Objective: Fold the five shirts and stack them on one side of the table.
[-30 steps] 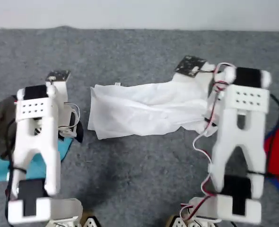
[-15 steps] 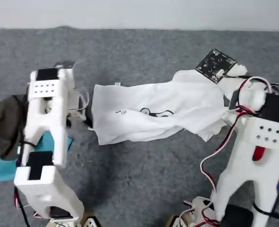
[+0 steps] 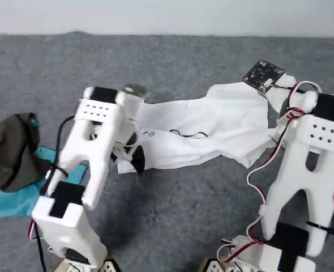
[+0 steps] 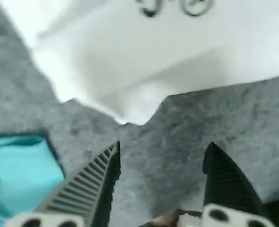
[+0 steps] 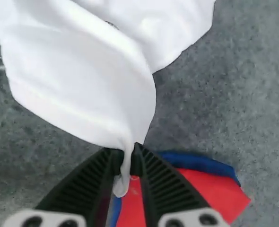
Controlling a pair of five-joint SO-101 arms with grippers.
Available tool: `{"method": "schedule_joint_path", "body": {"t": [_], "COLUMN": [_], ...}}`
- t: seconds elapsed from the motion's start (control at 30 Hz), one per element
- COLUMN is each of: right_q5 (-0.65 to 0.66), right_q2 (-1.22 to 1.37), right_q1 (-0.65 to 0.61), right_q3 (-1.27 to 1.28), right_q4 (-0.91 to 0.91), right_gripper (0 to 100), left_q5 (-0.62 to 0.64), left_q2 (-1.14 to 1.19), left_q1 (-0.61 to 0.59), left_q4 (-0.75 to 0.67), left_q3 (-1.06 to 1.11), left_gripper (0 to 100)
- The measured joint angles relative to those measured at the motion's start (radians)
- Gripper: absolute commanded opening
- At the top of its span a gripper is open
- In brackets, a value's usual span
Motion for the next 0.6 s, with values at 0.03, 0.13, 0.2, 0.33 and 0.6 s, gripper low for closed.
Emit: {"method": "schedule_joint_path", "body": {"t": [0.03,0.13,0.2,0.33,0.6], "right_q5": [0.003,0.003,0.003,0.003,0.009], "right_q2": [0.008,0.021,0.029,0.046,0.118], "right_q1": [0.000,0.000,0.000,0.000,0.000], "right_q3": [0.000,-0.006,-0.021,-0.025,-0.025], "right_q4": [-0.002,-0.002,-0.002,0.009,0.020], "right_gripper": [1.0,1.0,1.0,1.0,1.0], "left_q5": [-0.017,-0.041,-0.041,-0.043,-0.043], "left_q2": [0.021,0.101,0.153,0.252,0.354], "left_q1": [0.009,0.035,0.043,0.046,0.046], "left_q4": [0.000,0.000,-0.002,-0.002,0.000], "left_q3": [0.000,0.000,0.000,-0.043,-0.331], "left_gripper": [27,27,25,21,20]}}
